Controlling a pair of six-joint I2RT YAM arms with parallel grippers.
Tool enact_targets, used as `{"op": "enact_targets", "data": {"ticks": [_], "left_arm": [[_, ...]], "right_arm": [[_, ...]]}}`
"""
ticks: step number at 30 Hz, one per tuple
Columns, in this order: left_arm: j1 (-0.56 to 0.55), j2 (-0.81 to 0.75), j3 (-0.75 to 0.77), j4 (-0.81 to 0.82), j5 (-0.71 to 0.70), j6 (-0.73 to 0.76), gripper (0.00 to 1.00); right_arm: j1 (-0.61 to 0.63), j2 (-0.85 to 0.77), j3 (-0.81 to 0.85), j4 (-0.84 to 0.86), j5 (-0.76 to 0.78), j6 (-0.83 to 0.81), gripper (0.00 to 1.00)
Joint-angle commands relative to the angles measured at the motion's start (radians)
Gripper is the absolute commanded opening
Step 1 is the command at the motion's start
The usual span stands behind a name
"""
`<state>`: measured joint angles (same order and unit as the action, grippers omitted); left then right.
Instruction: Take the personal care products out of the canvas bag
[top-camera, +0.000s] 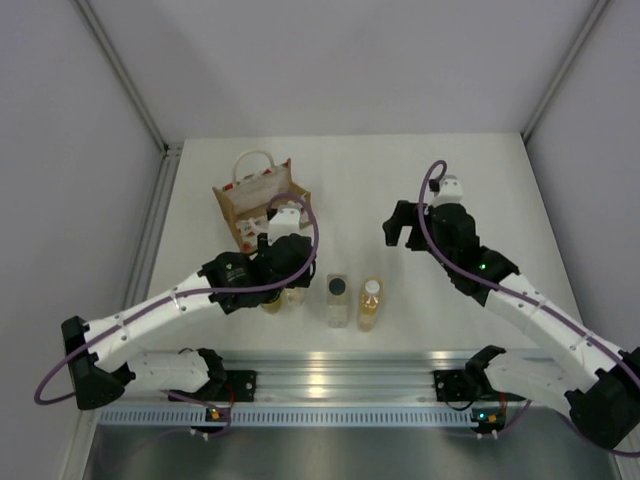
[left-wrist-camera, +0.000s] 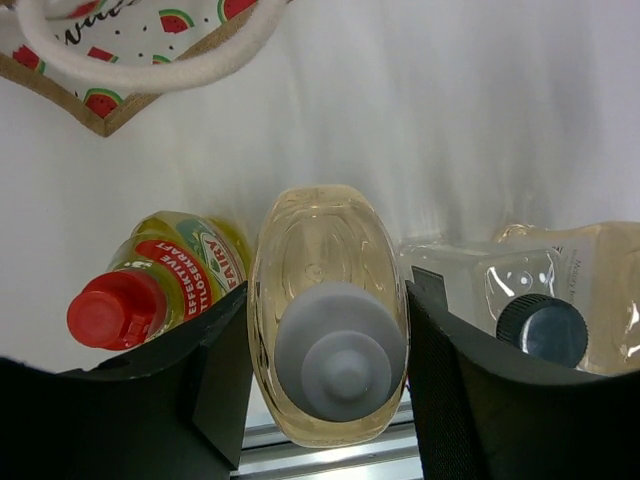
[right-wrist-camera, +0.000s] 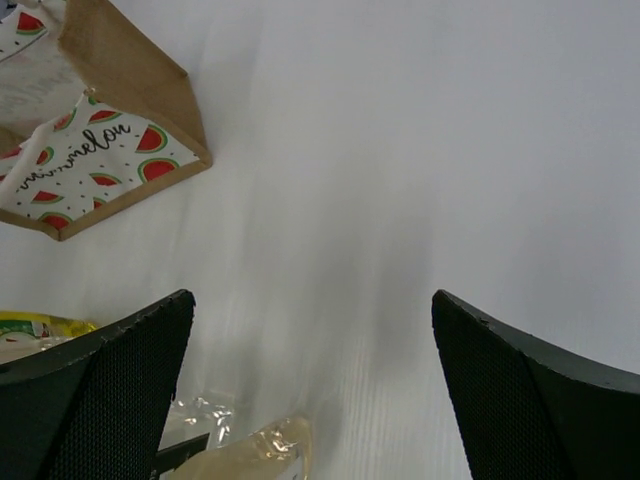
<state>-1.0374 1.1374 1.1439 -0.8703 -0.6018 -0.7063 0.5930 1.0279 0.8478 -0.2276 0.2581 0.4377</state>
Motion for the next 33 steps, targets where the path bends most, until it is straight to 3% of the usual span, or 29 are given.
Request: {"op": "enact_targets", "data": {"ticks": [1,21,25,26,29,32,33], "left_arm": [[-0.006,-0.001,-0.021,0.191,-0.092,-0.053,0.0],[-0.013,0.032,-0.24,0.337,-0.055,-0.154,0.0],[-0.021,0.035,-0.23,0.337,-0.043,-0.142,0.27],[-0.021,0.035,-0.228,0.337,-0.041,-0.139,0.41],[-0.021,0.018,-0.225,0.332,-0.041,-0.13,0.57],[-0.021,-0.002,-0.22,0.33,-0.05,-0.113,0.66],[-0.021,-0.008,-0.217,0.332,-0.053,-0.107,0.74]], "right_arm": [[-0.007,-0.061,-0.035,-0.003,-0.013,0.002,1.0],[-0.007,-0.155,-0.105,-0.009,-0.022,-0.004,0.99],[-0.009,-0.158,-0.105,-0.007,-0.016,-0.004,1.0],[-0.009,-0.16,-0.107,-0.009,-0.01,-0.004,0.99],[-0.007,-0.169,-0.107,-0.016,0.015,-0.004,0.99],[-0.009,-0.177,-0.104,-0.027,0.023,-0.01,1.0],[-0.007,-0.181,-0.101,-0.029,0.024,-0.011,0.99]]}}
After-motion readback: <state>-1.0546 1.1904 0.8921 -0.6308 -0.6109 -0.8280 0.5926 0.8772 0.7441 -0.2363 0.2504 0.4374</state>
